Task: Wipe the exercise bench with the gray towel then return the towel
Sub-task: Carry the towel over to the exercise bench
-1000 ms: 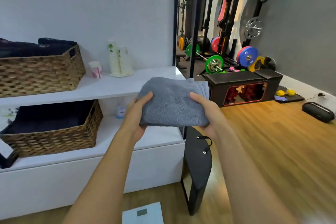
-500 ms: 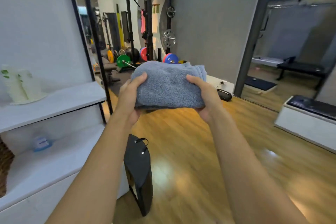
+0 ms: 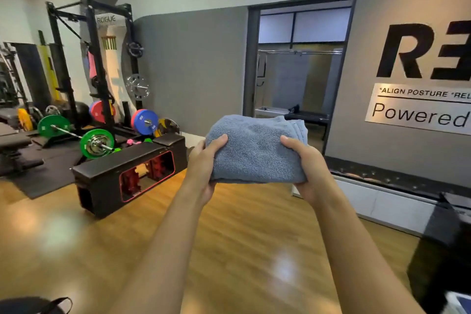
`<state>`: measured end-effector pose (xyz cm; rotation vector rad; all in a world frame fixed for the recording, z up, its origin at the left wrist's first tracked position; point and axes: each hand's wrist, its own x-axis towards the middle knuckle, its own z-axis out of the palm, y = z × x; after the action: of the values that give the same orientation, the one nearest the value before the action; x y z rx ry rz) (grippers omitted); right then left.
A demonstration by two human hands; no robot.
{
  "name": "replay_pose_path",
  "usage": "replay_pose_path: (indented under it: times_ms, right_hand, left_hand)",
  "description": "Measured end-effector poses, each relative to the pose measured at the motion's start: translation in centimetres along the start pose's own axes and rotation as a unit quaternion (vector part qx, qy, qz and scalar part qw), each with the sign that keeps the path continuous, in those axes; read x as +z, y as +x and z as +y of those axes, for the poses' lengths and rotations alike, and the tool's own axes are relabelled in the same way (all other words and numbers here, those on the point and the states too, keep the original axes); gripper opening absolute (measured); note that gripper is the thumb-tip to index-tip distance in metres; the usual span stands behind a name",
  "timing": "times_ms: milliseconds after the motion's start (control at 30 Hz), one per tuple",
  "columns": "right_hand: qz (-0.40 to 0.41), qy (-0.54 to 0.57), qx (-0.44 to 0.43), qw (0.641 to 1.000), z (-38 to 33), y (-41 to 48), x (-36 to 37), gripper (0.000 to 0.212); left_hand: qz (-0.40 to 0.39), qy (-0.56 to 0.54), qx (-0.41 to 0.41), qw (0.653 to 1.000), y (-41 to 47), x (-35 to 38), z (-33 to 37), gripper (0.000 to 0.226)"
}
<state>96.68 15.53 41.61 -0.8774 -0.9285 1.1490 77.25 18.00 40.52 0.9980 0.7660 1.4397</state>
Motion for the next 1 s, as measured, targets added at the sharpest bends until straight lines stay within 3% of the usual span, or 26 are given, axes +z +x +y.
replay_pose_path:
  times_ms: [367,633,833,1000]
  right_hand:
    - [0.096,0.001,-0.011,0.995,6.6,26.1,-5.0,0.038]
    - [0.127,-0.022,-0.033,0.991,7.5,48.8,-7.3,0.032]
    - [0.129,-0.017,-0.038,0.991,9.4,67.5,-11.4,0.04]
    - [0.138,-0.013,-0.039,0.99,10.2,82.6,-14.3,0.038]
  left_hand:
    - [-0.058,0.023,-0.035,0.997,29.1,2.9,-9.1,0.04]
    - [-0.083,0.013,-0.037,0.996,51.9,6.1,-13.3,0.027]
    - [-0.085,0.008,-0.039,0.996,69.5,9.8,-18.2,0.034]
    - [-0.087,-0.003,-0.056,0.995,84.3,13.1,-21.4,0.019]
